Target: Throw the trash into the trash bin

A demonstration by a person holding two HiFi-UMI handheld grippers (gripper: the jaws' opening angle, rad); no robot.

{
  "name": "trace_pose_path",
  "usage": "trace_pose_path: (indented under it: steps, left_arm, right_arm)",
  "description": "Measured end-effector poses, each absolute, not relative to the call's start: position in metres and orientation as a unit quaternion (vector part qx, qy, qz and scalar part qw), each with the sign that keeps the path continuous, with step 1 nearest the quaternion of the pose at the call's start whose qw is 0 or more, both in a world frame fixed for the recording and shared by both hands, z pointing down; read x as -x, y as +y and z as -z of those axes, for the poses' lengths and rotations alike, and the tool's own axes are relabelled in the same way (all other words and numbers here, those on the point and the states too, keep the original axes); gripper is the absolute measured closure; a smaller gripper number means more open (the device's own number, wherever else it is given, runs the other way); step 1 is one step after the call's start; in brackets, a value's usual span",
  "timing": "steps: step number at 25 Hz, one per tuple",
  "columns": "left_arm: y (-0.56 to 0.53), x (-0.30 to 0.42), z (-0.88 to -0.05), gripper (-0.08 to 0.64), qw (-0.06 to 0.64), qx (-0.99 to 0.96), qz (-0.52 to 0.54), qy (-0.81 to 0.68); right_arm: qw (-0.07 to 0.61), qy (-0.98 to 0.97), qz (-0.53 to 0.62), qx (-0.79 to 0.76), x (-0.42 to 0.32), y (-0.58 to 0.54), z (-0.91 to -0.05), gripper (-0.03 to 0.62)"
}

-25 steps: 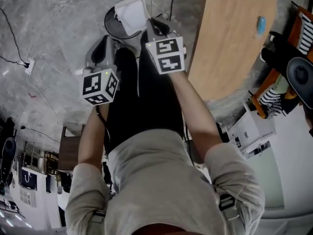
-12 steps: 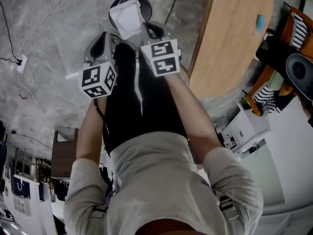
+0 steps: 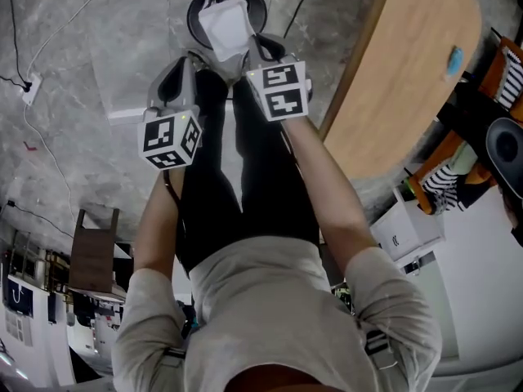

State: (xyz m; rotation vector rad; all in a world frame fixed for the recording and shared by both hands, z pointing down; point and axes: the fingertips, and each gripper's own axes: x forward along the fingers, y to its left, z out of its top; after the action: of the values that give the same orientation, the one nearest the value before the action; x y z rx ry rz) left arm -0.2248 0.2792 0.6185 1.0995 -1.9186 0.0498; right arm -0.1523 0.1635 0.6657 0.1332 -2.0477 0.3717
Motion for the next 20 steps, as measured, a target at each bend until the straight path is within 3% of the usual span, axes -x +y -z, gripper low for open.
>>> trace_pose_path:
  steps: [20]
  left_arm:
    - [0.270,0.225,-0.732,0.541,0.476,-0.439,-0.023,-0.762]
  right_arm:
    - [0.557,-0.814,-0.160,-0.040,0.155,0.157,-0.821,0.581]
